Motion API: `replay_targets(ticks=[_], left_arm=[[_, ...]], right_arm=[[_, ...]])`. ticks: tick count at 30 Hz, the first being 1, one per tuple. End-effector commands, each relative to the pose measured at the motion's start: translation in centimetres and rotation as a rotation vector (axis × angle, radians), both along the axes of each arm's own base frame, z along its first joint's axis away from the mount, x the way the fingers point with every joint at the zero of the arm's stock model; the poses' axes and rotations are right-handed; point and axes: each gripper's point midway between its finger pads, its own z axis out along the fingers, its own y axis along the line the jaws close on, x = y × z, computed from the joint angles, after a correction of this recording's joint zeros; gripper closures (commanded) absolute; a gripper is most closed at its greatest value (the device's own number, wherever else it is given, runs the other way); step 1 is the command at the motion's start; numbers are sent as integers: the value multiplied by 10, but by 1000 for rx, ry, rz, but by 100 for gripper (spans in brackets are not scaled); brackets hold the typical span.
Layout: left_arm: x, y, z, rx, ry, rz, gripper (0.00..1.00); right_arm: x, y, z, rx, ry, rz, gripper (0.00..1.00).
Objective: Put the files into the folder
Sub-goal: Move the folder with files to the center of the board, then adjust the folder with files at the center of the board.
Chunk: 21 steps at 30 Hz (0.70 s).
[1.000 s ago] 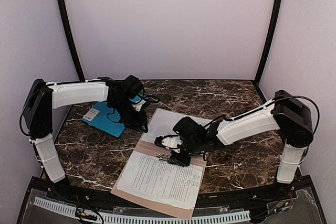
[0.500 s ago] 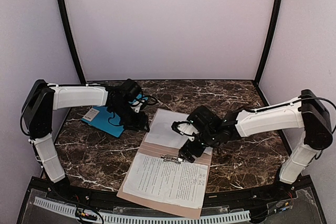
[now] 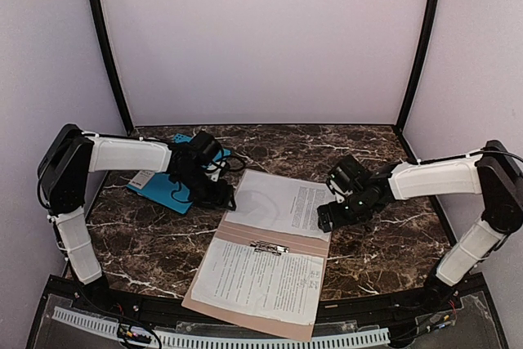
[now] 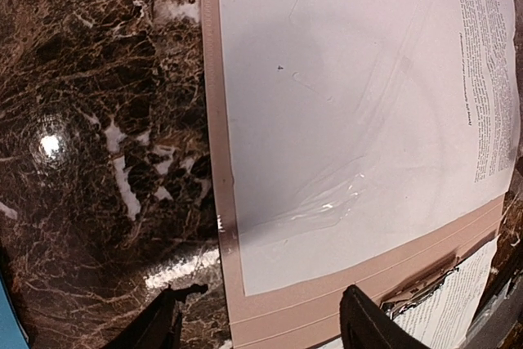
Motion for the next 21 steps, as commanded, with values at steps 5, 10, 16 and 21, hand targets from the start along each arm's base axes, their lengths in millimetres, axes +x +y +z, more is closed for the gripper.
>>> replay_targets(ticks=[5,10,16,21], left_arm=[[-8,7,-23,14,28,15,33],[-19,8,-33,-9,63,17,34],[-44,2,-46,-122,141,22,38],[-59,-13,-41,-279,174,30,41]], right_arm=[[4,0,-21,143,116,-98,1],[14,11,-31,175,146,-76,1],[33,20,-38,208,165,-40,3],[58,30,-39,271,185,20,6]])
